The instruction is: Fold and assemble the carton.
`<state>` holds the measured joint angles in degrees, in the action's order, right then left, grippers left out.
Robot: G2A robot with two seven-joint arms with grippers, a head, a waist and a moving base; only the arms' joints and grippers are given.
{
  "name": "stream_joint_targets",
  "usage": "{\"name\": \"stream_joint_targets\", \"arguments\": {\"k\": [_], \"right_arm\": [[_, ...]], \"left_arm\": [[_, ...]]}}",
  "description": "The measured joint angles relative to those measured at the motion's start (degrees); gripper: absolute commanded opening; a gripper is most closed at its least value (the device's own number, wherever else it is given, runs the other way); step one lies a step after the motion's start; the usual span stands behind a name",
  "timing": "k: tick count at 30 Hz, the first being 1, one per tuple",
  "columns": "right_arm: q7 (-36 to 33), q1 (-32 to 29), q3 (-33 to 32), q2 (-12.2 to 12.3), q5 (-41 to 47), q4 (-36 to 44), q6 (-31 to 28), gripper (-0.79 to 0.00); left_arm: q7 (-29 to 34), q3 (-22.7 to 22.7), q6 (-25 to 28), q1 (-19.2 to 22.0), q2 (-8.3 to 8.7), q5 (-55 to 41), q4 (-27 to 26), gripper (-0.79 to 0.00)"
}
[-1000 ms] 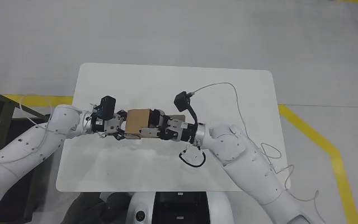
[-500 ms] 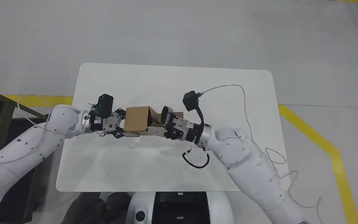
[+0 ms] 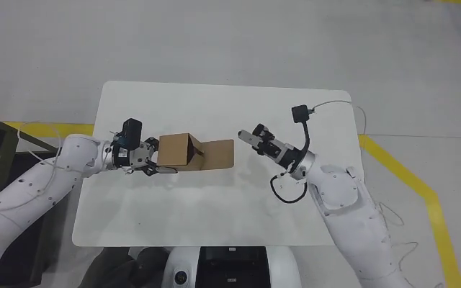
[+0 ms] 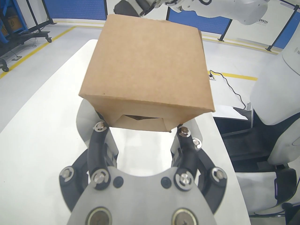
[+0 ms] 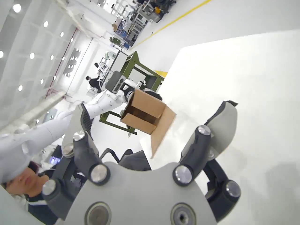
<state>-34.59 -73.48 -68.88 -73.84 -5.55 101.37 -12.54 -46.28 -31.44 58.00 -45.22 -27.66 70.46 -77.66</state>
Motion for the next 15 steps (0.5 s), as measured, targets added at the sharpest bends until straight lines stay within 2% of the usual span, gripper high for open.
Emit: {"name": "stream_joint_targets", "arguments": {"k": [7, 15], "right_arm": [[-5.3, 1.4, 0.4, 0.2, 5.1, -7.4, 4.2, 0.0], [-8.7, 4.8, 7.3, -0.8, 6.9, -13.8, 3.9, -0.003]], "left_arm": [[0.0, -1.6, 0.0, -1.0, 0.49, -1.3, -0.4, -0.425], [0.0, -3.4, 0.0, -2.2, 0.92, -3.1, -0.9, -0.434]]}}
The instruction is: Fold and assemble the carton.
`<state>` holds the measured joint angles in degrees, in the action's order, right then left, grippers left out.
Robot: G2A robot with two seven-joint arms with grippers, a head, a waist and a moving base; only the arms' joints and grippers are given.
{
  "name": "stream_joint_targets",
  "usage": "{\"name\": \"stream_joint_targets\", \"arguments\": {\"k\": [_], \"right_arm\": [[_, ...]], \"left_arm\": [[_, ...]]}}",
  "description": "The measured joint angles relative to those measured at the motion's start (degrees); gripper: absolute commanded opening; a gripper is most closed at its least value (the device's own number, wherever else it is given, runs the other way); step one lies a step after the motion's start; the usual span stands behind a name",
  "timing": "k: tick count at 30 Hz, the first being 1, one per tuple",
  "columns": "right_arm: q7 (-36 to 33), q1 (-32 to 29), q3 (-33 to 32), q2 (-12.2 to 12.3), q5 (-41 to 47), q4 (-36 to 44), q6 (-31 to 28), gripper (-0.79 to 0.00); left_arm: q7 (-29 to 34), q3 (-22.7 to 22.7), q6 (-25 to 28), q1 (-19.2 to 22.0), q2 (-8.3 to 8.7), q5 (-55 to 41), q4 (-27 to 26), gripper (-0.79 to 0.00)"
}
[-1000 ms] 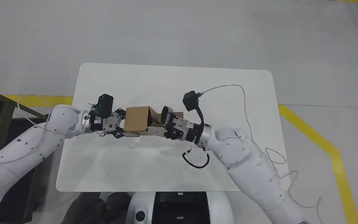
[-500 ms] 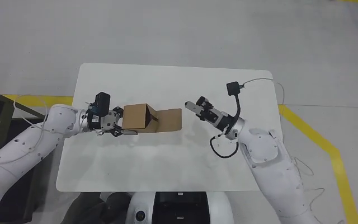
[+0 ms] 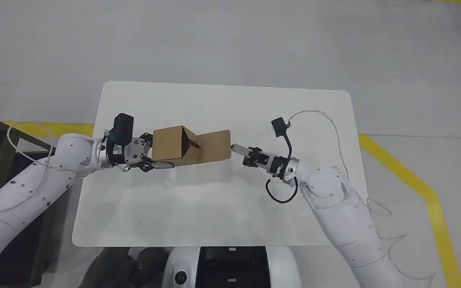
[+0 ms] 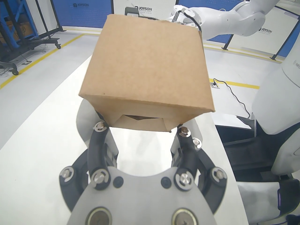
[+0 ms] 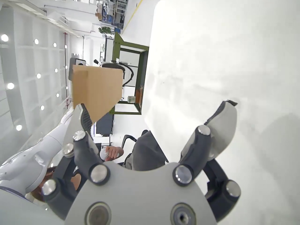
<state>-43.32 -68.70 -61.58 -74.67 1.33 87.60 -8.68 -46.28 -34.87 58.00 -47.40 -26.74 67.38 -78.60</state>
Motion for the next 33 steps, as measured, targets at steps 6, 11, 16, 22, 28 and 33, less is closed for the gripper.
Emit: {"name": "stream_joint_targets", "arguments": {"k": [6, 11, 16, 22, 28, 33], "right_arm": [[-0.3, 2.1, 3.8, -0.8, 1.6, -1.1, -3.3, -0.015], [0.9, 2.7, 5.2, -1.0, 0.9, -0.6, -4.9, -0.028], [1.6, 3.3, 6.9, -1.3, -1.0, -0.2, -4.3, -0.015], [3.9, 4.7, 8.7, -1.7, -3.3, -1.1, -2.3, 0.0], [5.3, 5.5, 9.3, -1.9, -4.3, -1.5, -1.2, 0.0], [5.8, 5.4, 8.5, -1.9, -3.4, -0.8, -2.2, 0.0]], "left_arm": [[0.6, -0.3, 0.0, -0.3, -0.24, 1.3, -0.1, -0.428], [3.1, -0.2, 0.0, -0.3, -1.02, 1.3, -0.1, -0.428], [5.4, -0.5, 0.0, -0.3, -1.7, 1.0, -0.3, -0.431], [7.2, -1.5, 0.0, -0.7, -2.16, 0.7, -0.9, -0.428], [8.1, -2.5, 0.0, -1.5, -2.32, 0.8, -1.3, -0.425], [8.8, -3.3, 0.0, -2.2, -2.43, 0.7, -1.3, -0.419]]}}
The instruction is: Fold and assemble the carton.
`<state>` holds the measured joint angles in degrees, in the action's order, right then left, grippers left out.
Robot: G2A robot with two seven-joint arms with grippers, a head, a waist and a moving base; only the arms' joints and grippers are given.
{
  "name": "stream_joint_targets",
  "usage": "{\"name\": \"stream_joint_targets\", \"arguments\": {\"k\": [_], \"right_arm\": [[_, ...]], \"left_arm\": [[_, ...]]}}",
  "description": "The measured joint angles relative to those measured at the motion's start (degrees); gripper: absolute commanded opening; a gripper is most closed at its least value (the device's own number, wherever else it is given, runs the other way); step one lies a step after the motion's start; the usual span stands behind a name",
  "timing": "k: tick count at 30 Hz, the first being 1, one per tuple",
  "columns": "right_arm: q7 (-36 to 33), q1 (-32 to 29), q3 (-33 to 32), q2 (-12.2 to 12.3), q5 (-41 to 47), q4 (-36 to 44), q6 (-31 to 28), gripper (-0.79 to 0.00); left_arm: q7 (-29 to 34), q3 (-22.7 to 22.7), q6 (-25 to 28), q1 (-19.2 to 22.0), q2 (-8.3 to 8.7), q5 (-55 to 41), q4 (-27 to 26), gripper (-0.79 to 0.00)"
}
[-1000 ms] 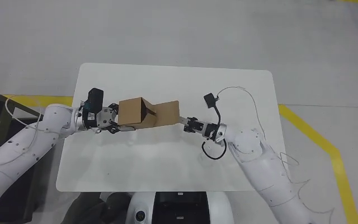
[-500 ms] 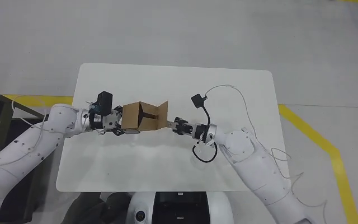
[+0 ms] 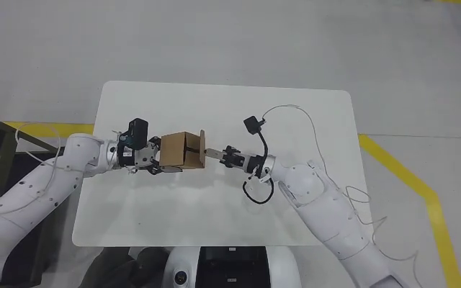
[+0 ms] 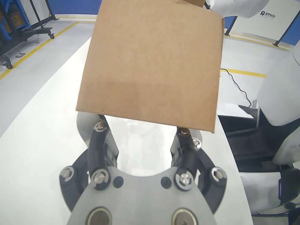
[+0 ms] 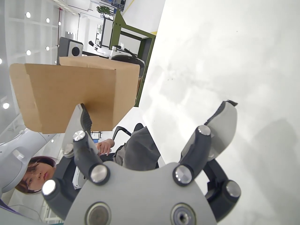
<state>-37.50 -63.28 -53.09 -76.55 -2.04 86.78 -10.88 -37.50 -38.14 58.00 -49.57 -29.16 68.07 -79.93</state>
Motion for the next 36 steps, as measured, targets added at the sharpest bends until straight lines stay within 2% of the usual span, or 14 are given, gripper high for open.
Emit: {"name": "stream_joint_targets", "arguments": {"k": [7, 15, 25, 29, 34, 36], "right_arm": [[0.6, -0.6, -0.8, 0.3, -1.5, 2.1, -0.5, 0.0], [0.7, -1.1, -0.9, 0.4, -1.8, 3.7, -1.4, -0.037], [-0.3, -0.6, 0.3, 0.2, -1.1, 2.6, -1.9, -0.095], [-0.1, -0.2, 0.7, 0.1, -1.2, 2.0, -1.8, -0.089], [-0.1, -0.3, -0.1, 0.1, 1.5, 2.3, -5.2, -0.114], [0.1, -0.9, -1.0, 0.3, 2.7, 2.6, -6.8, -0.154]], "left_arm": [[3.7, -0.6, 0.0, -0.5, -0.43, 0.8, -0.1, -0.416], [7.6, -1.8, 0.0, -1.1, -1.34, -0.5, 0.2, -0.437], [13.3, -3.4, -0.9, -1.6, -2.45, -3.8, 0.8, -0.468], [14.9, -4.2, -0.8, -2.0, -2.71, -4.4, 0.5, -0.468], [16.1, -5.1, -0.9, -2.7, -3.01, -4.7, 0.4, -0.471], [16.6, -5.5, -0.9, -2.9, -3.19, -4.8, 0.4, -0.468]]}}
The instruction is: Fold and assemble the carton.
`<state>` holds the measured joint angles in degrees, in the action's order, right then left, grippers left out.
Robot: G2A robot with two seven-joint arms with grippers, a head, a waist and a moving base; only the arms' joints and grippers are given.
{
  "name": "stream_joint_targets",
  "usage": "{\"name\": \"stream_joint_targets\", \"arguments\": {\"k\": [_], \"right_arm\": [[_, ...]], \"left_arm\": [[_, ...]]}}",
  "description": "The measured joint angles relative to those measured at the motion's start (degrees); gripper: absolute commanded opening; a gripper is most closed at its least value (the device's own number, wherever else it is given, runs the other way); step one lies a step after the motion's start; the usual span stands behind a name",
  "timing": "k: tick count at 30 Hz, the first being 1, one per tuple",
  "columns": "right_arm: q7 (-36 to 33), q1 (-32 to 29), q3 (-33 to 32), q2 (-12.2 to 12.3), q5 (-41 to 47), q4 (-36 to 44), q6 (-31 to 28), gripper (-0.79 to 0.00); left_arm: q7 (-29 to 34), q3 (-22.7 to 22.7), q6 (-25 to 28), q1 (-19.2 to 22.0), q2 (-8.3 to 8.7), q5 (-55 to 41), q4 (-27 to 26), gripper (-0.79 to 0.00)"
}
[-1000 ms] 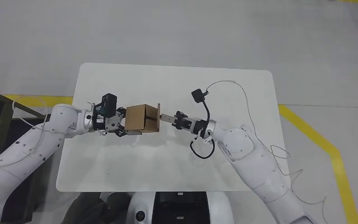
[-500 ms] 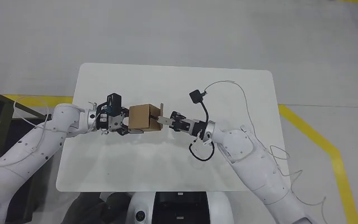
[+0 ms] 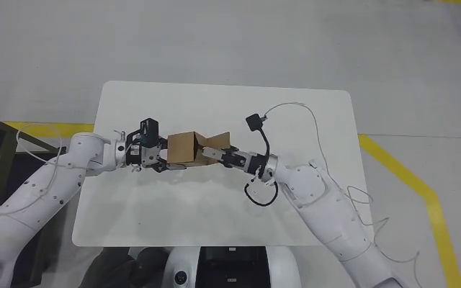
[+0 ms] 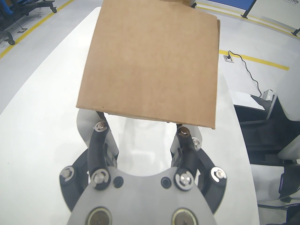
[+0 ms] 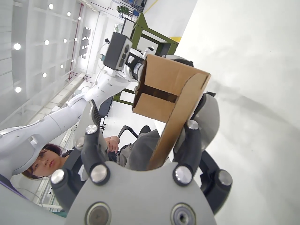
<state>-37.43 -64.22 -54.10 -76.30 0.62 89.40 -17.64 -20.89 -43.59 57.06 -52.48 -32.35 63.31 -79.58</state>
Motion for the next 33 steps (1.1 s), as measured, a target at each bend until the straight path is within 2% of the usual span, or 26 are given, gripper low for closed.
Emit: {"name": "stream_joint_targets", "arguments": {"k": [3, 4, 5, 8, 11, 18, 20, 23, 30, 33], "right_arm": [[-1.3, -0.7, -0.8, 0.2, 2.7, 0.1, -1.4, -0.234], [-1.9, -0.8, -1.0, 0.2, 3.6, 0.0, -1.7, -0.299], [-2.8, -0.8, -1.1, 0.2, 5.0, -0.2, -2.1, -0.397], [-4.9, -0.6, -1.3, 0.3, 8.3, -1.3, -2.8, -0.394], [-5.3, -0.1, -1.1, 0.2, 9.2, -2.2, -2.7, -0.348], [-3.5, 0.7, -0.5, 0.1, 6.9, -2.9, -1.2, -0.342], [-2.6, 0.8, -0.4, 0.1, 5.4, -2.7, -0.4, -0.345], [-1.5, 0.7, -0.2, 0.1, 3.5, -2.4, 0.7, -0.4], [0.4, 0.5, 0.4, 0.0, 1.3, -2.6, 1.7, -0.376], [0.2, 0.4, 0.6, -0.1, 2.7, -3.0, 0.6, -0.394]], "left_arm": [[0.8, -0.4, 0.0, -0.3, -0.25, 0.1, 0.0, -0.468], [1.0, -0.6, 0.0, -0.4, -0.32, 0.1, -0.1, -0.468], [1.3, -0.8, -0.1, -0.5, -0.42, 0.1, -0.1, -0.468], [1.9, -1.2, -0.3, -0.7, -0.66, 0.2, 0.0, -0.465], [2.7, -1.7, -0.6, -1.0, -0.88, 0.4, -0.2, -0.465], [3.6, -3.0, -0.6, -2.0, -1.21, 0.8, -0.7, -0.462], [3.9, -3.5, -0.6, -2.3, -1.25, 1.0, -1.0, -0.462], [4.2, -4.2, -0.6, -2.7, -1.29, 1.3, -1.4, -0.462], [7.0, -5.5, -1.9, -3.8, -1.52, 2.2, -2.5, -0.471], [7.9, -6.0, -2.0, -4.1, -1.64, 1.9, -2.8, -0.486]]}}
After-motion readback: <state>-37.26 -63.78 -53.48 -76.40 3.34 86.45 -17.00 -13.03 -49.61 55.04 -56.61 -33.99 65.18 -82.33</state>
